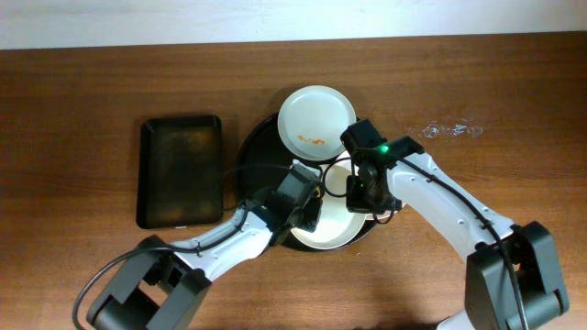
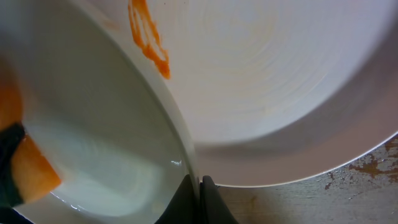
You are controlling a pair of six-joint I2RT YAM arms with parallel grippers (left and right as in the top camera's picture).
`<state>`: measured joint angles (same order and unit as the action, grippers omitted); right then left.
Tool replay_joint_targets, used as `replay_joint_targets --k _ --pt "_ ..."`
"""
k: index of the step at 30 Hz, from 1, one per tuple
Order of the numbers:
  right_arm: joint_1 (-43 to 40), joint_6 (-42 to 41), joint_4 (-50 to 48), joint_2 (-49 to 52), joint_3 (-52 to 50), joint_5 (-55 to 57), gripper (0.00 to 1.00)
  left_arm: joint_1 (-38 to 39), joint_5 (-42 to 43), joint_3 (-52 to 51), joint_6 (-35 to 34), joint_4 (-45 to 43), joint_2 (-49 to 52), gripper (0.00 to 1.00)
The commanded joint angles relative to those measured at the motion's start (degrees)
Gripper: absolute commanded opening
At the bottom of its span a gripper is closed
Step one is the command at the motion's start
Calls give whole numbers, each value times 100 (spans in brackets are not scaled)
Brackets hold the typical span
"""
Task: Clean dirty plates on tray and stack at the side
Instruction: 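Scrub the held plate surface with the sponge in the left gripper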
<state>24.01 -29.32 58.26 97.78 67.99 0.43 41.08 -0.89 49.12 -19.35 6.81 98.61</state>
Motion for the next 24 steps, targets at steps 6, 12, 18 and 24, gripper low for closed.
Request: replay_joint_targets --k 6,12,18,24 --pt "35 37 20 11 7 22 4 2 -802 -52 -55 -570 280 0" --pt "35 57 24 11 7 22 4 0 -1377 -50 -50 -1060 382 0" --pt "35 254 44 11 7 2 4 -44 -1609 -50 -35 -1480 396 0" --pt "35 271 48 11 7 2 4 -118 -1611 -50 -35 -1790 651 0"
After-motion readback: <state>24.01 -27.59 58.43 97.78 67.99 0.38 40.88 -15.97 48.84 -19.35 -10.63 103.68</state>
